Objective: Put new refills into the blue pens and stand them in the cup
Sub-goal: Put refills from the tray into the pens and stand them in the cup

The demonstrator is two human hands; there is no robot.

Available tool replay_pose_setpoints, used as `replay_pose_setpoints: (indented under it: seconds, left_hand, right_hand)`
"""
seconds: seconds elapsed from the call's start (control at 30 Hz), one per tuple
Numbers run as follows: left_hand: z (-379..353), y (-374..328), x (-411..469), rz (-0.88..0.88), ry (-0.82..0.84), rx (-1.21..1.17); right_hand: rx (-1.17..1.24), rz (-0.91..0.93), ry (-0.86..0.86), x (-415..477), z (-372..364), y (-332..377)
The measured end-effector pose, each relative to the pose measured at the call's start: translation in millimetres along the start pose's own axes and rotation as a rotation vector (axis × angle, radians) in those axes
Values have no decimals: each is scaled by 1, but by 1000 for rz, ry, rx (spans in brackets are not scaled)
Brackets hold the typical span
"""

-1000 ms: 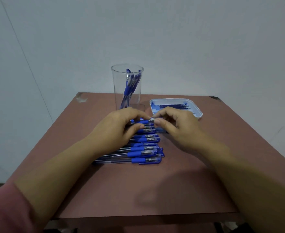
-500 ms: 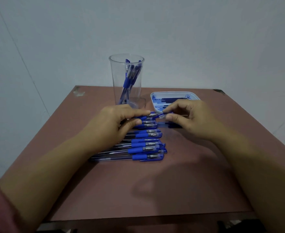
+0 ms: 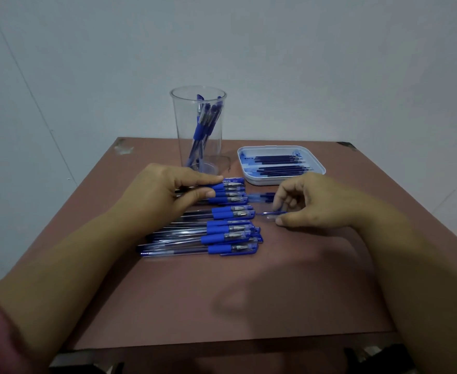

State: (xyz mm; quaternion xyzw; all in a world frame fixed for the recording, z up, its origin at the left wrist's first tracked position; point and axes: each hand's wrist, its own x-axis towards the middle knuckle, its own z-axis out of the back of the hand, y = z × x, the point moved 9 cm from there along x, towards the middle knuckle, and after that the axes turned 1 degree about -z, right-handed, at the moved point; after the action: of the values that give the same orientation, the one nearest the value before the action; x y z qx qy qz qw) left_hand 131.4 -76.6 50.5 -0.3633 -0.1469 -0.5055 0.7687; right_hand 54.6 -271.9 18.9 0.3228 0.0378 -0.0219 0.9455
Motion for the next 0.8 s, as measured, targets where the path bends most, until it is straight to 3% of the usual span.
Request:
replay_pose_setpoints:
  seconds: [0.1,0.27,0.37,0.8]
  left_hand:
    - [-4,-3,-1,9,21,8]
    - [-10,-11,0,-13,10,0]
    - [-11,-13,-1,-37,20,6]
    - [-12,-9,-1,-12,34,31]
  right_hand:
    - [-44,19,-25,-1,2,3]
    - [-16,230,-286,-2,10,31]
    - [13,311,-354,-1,3,45]
    - [130,312,-376,1,0,46]
